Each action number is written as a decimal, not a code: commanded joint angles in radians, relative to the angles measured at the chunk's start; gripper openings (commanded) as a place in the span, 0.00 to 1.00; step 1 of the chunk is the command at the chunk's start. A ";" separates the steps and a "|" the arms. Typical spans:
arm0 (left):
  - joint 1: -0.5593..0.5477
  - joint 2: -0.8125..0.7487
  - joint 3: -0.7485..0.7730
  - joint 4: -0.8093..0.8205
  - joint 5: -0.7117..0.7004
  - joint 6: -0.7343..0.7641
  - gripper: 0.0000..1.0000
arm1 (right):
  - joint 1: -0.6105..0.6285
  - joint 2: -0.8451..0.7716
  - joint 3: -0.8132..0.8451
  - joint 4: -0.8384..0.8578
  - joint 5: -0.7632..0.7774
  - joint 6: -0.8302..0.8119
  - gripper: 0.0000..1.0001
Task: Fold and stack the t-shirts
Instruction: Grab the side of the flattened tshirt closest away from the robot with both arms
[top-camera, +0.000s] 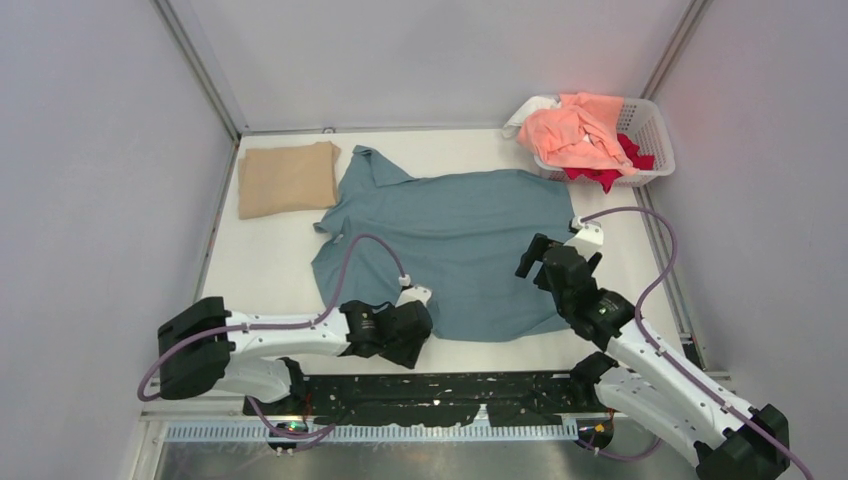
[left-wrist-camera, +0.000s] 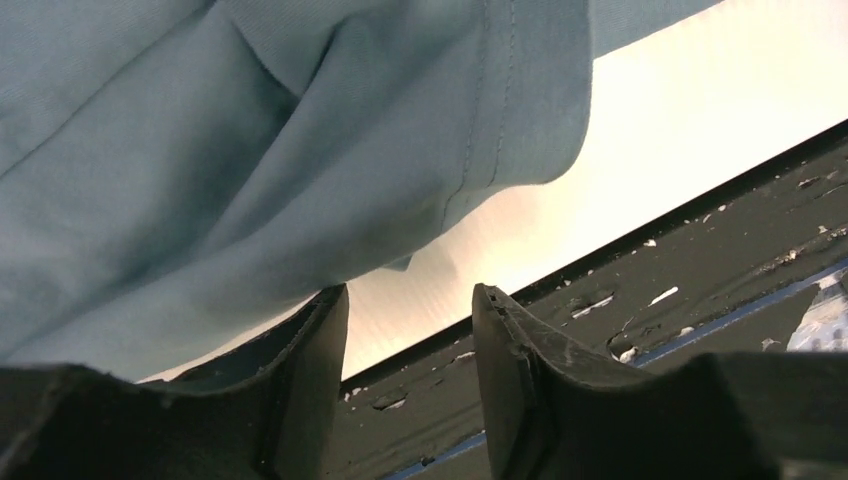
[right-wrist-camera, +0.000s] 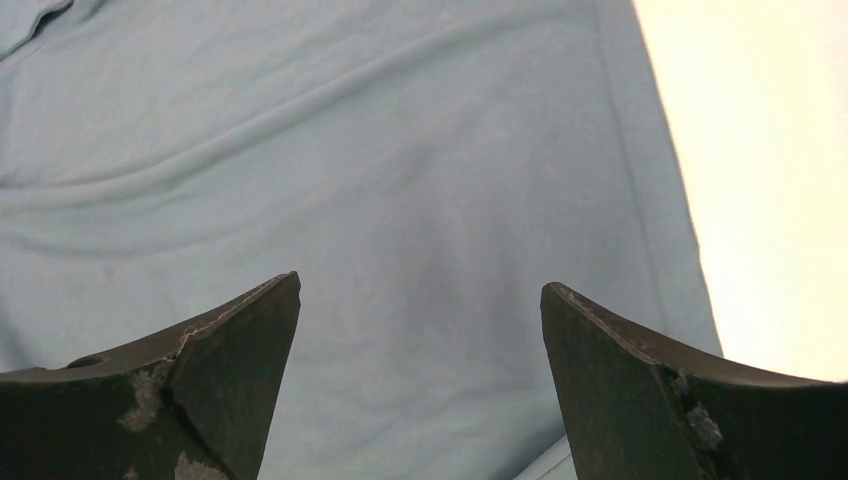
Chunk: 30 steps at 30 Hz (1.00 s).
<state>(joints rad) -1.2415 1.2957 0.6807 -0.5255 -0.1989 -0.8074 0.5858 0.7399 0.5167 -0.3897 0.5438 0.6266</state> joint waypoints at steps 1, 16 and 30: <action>-0.003 0.030 0.039 0.063 0.008 0.012 0.49 | -0.056 -0.019 0.000 0.008 0.026 0.006 0.95; 0.009 0.187 0.121 0.029 -0.062 0.055 0.42 | -0.104 -0.033 -0.015 -0.003 0.024 -0.009 0.95; 0.009 0.005 0.040 -0.122 -0.188 0.068 0.00 | -0.272 -0.022 0.115 -0.350 -0.134 0.039 0.95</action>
<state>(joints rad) -1.2350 1.4651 0.7712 -0.5545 -0.3084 -0.7494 0.3225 0.7136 0.5484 -0.5728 0.4591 0.6395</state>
